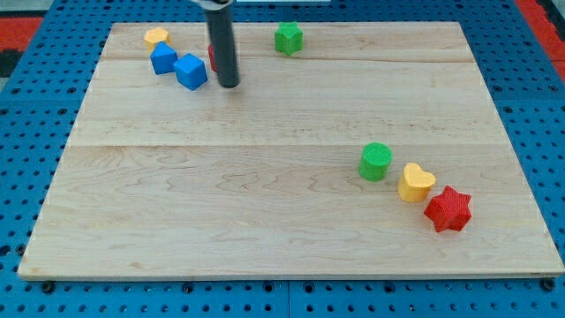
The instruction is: Move the red circle top right to the blue cube
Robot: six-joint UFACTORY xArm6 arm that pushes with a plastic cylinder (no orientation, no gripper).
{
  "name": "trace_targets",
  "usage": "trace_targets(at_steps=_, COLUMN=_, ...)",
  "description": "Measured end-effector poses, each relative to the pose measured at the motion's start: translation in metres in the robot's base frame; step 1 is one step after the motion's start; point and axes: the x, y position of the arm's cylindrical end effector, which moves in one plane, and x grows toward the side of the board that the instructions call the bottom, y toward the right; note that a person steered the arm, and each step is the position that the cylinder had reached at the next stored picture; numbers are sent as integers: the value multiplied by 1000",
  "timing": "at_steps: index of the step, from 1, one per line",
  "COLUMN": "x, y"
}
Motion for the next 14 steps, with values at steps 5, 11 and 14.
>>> trace_targets(at_steps=5, x=-48, y=-66)
trace_targets(at_steps=11, x=13, y=-21)
trace_targets(at_steps=14, x=7, y=41)
